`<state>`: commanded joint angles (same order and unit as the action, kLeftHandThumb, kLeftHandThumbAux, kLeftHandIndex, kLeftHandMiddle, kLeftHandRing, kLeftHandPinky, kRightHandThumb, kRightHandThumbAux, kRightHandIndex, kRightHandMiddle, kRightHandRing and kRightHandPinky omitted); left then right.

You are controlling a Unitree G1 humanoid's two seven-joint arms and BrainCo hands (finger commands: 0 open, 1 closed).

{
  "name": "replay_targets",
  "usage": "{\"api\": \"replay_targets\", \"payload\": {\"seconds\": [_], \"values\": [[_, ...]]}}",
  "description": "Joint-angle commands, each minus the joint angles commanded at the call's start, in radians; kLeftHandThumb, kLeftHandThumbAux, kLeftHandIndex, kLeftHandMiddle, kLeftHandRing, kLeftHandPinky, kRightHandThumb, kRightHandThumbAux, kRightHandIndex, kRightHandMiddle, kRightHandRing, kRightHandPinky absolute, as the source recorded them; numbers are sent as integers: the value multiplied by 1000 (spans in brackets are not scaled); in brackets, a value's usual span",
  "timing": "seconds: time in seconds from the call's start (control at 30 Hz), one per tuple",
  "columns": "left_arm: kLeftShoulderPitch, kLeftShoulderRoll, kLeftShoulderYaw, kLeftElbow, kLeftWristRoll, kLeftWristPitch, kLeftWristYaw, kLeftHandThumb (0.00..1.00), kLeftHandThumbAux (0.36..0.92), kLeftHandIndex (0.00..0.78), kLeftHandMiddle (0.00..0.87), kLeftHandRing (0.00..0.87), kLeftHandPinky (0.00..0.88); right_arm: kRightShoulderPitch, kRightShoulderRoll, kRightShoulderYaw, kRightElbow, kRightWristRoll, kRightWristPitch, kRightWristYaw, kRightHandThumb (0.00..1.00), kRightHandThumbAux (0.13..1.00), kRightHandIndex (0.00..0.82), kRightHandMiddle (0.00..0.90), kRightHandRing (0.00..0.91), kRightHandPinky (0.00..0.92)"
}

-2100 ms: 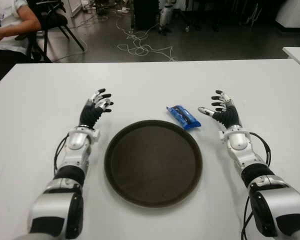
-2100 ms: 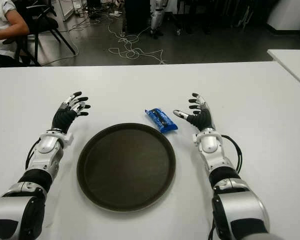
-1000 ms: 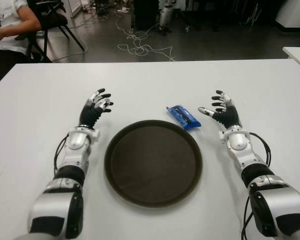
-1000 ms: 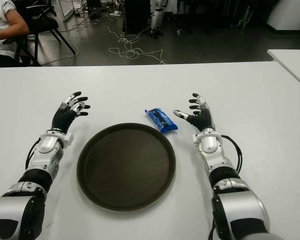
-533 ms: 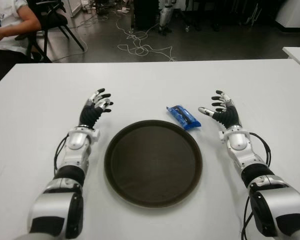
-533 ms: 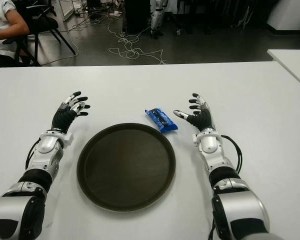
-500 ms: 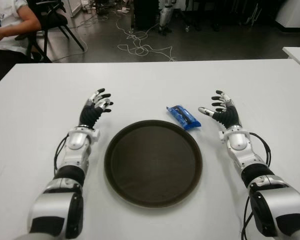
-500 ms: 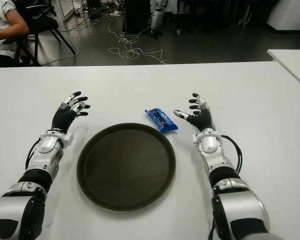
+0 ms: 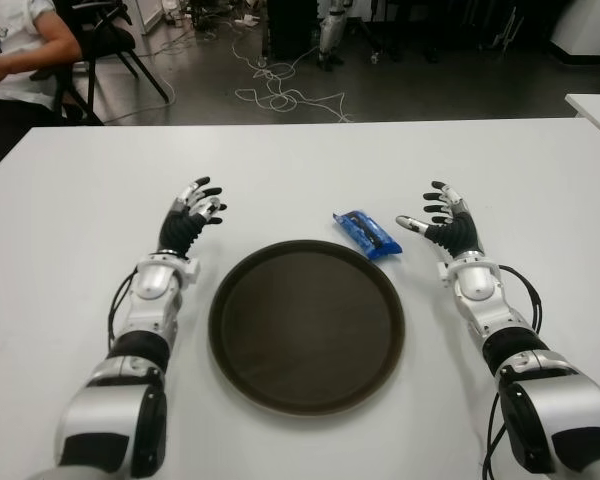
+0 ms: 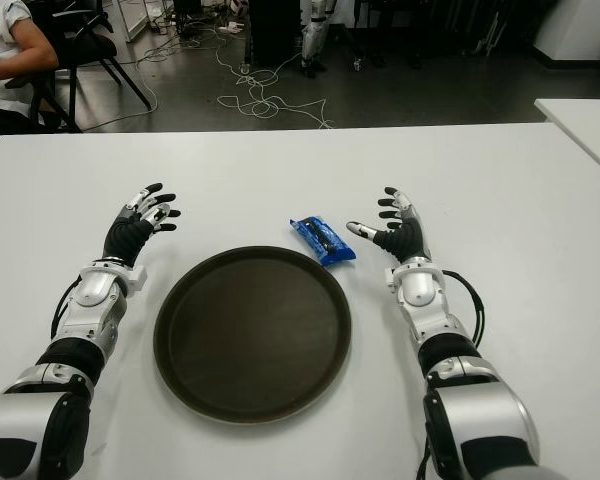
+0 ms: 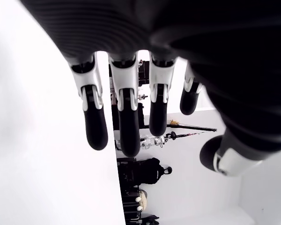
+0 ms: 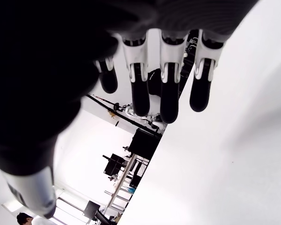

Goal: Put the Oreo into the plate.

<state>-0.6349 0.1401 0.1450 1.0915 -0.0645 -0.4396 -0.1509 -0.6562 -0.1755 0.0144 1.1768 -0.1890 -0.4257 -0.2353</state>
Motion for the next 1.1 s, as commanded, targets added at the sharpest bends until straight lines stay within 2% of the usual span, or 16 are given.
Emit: {"api": "replay_targets", "payload": {"seconds": [0.37,0.47,0.6,0.77,0.93,1.03,1.1], "values": [[2,1,0,-3,-1,3,-4,676,565,142,219,289,348,-3,-25,15,-49,-30,-38,-43,3,716,147,238,237,242],[3,2,0,-5,-1,7,-5,679,566,140,218,289,347,-4,-39,48,-60,-77,-40,-83,1,714,143,233,229,218],[4,2,-1,-9,-2,12,-8,677,568,135,211,288,342,1,-69,109,-112,-166,-10,-115,0,679,120,187,174,125],[7,0,-1,-15,-2,13,-6,673,571,137,209,289,343,43,-83,153,-271,-230,88,-100,0,661,92,138,127,80],[7,1,-2,-16,1,17,1,682,568,145,210,288,341,60,-108,202,-386,-308,245,-57,0,649,63,91,79,33],[7,0,-3,-15,5,13,8,686,570,146,209,288,336,32,-114,239,-410,-359,343,-13,0,635,41,61,52,22],[8,0,-5,-16,8,12,11,690,573,145,211,289,335,13,-116,256,-412,-380,378,7,0,630,25,44,40,24]]}}
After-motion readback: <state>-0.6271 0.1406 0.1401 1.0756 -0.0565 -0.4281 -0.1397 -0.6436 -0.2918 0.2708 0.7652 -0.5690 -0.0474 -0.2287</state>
